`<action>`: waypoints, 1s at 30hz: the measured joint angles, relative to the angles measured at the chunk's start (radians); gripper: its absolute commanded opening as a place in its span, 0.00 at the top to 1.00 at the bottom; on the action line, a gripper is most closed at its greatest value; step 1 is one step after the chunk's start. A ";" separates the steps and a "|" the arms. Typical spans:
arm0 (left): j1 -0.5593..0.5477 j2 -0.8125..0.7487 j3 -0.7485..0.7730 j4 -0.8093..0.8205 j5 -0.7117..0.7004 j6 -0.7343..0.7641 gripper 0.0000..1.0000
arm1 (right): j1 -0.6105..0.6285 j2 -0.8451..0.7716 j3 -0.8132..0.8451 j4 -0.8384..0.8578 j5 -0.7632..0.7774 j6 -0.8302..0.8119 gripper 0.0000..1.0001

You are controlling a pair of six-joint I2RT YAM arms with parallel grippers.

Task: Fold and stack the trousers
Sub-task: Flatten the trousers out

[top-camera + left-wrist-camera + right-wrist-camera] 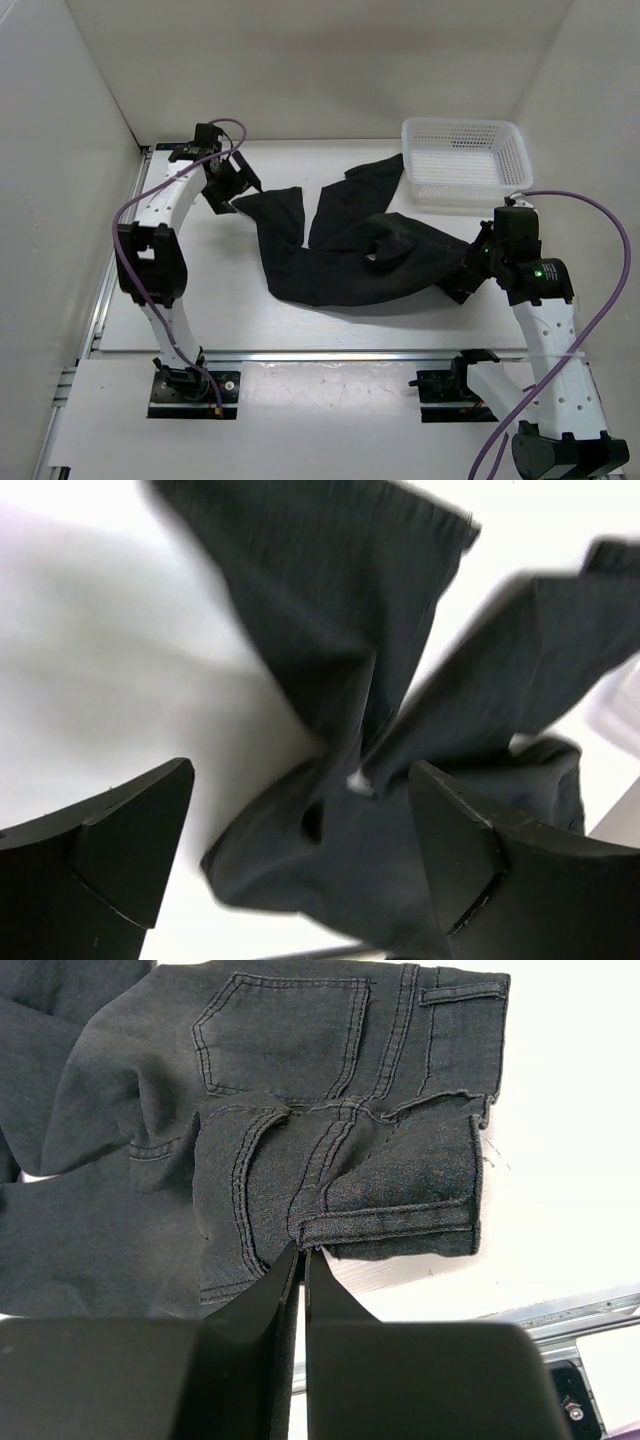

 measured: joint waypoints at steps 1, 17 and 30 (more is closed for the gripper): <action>0.003 0.031 0.034 0.001 -0.002 -0.007 0.00 | 0.000 -0.002 0.000 0.000 0.000 0.000 1.00; 0.052 0.500 0.433 -0.171 -0.087 -0.082 0.09 | 0.000 0.028 0.008 -0.006 -0.004 -0.003 1.00; 0.088 0.550 0.456 -0.222 -0.085 -0.070 0.90 | 0.000 0.048 0.065 -0.031 -0.008 -0.015 1.00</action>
